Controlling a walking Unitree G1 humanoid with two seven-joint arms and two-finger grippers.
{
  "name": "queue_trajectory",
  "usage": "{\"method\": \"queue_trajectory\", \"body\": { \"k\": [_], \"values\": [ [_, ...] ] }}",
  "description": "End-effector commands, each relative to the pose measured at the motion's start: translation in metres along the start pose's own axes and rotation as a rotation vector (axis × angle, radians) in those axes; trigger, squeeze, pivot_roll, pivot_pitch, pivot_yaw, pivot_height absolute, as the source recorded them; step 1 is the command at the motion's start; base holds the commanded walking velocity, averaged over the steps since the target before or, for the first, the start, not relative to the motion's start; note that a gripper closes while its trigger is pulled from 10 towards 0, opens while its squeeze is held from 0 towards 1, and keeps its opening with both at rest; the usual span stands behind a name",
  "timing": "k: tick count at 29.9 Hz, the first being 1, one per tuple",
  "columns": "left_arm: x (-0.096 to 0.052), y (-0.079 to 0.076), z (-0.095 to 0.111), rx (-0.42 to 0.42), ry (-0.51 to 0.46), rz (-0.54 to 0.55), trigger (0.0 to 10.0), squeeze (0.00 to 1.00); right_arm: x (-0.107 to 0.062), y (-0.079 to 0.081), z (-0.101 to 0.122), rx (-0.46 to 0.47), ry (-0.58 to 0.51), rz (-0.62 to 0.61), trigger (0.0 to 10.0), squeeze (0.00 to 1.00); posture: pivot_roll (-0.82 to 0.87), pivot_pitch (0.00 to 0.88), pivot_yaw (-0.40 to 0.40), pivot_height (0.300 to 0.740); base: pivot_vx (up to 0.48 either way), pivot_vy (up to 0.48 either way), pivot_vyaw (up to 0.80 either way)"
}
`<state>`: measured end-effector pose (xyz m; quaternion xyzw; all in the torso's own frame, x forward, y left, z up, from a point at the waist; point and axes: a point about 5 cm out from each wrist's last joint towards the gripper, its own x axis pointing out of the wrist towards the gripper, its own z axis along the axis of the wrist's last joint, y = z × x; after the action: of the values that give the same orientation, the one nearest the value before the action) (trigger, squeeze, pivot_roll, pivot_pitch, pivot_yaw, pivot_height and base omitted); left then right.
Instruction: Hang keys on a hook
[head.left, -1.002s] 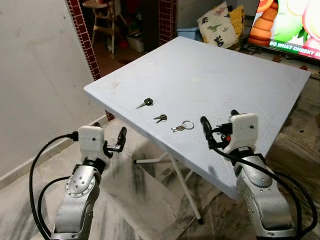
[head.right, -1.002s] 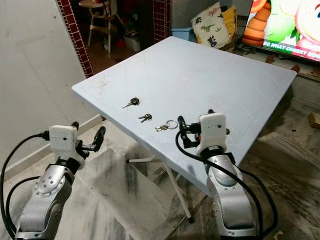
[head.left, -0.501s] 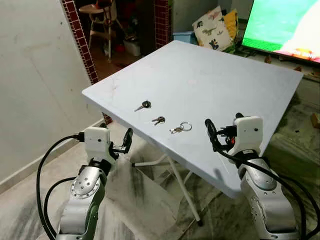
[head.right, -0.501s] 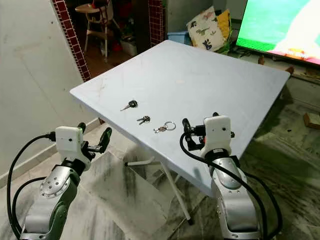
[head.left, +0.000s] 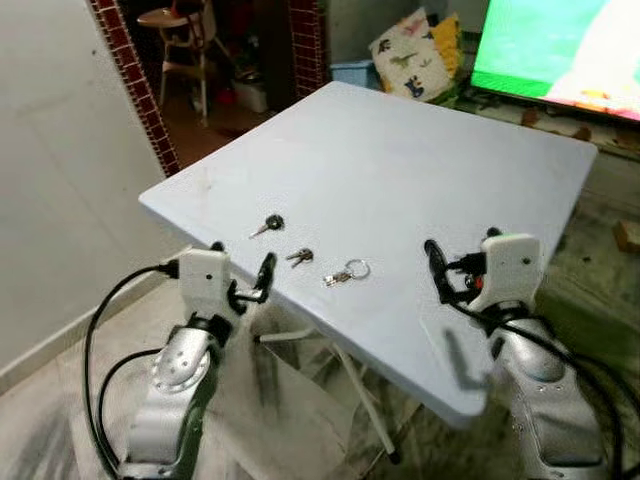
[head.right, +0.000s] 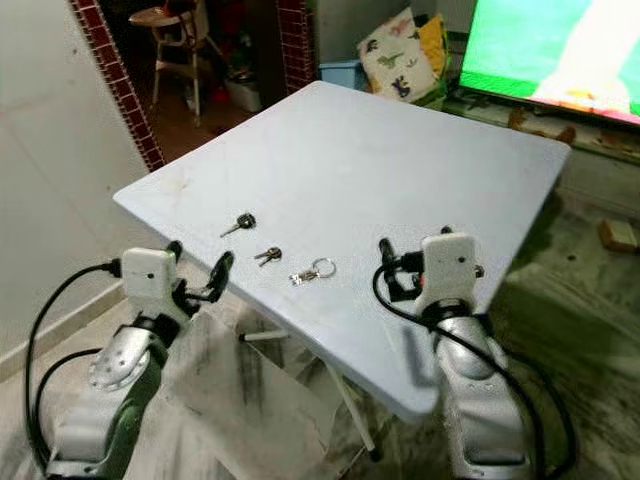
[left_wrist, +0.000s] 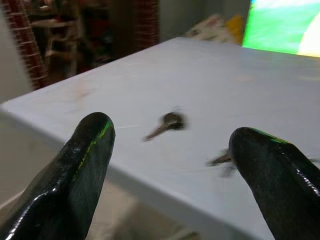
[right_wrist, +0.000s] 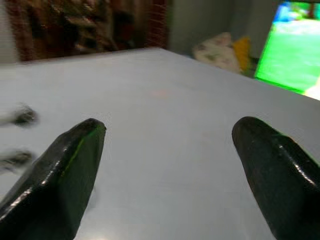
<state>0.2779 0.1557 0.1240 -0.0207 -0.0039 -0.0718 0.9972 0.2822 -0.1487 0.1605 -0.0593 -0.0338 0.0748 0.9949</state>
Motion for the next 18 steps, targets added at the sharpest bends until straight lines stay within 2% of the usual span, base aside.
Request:
{"method": "queue_trajectory", "body": {
  "k": [1, 6, 10, 13, 16, 18],
  "values": [
    [0.002, -0.004, 0.004, 0.0, -0.016, -0.019, 10.0, 0.0, -0.004, -0.007, 0.0, -0.015, 0.003, -0.015, 10.0, 0.0, -0.06, 0.035, 0.049, 0.74, 0.251, 0.0, 0.0],
    [0.001, -0.005, 0.002, 0.005, -0.003, -0.013, 10.0, 0.0, -0.005, -0.006, -0.002, -0.009, 0.012, -0.008, 10.0, 0.0, -0.06, 0.035, 0.049, 0.74, 0.0, 0.0, 0.0],
    [-0.003, -0.003, -0.002, 0.016, 0.013, -0.005, 10.0, 0.0, -0.005, 0.001, -0.006, 0.033, 0.047, 0.033, 10.0, 0.0, -0.05, 0.037, 0.047, 0.74, 0.0, 0.0, 0.0],
    [-0.005, -0.002, -0.005, 0.024, 0.024, 0.006, 10.0, 0.0, -0.005, 0.004, -0.006, 0.01, 0.048, 0.04, 10.0, 0.0, -0.05, 0.037, 0.047, 0.74, 0.0, 0.0, 0.0],
    [-0.012, 0.0, -0.013, 0.036, 0.042, 0.016, 10.0, 0.0, -0.005, 0.013, -0.011, 0.019, 0.076, 0.083, 10.0, 0.0, -0.04, 0.045, 0.044, 0.74, 0.0, 0.0, 0.0],
    [-0.015, 0.002, -0.018, 0.031, 0.058, 0.019, 10.0, 0.0, -0.005, 0.016, -0.012, -0.012, 0.07, 0.084, 10.0, 0.0, -0.04, 0.048, 0.043, 0.74, 0.0, 0.0, 0.0]
  ]
}}
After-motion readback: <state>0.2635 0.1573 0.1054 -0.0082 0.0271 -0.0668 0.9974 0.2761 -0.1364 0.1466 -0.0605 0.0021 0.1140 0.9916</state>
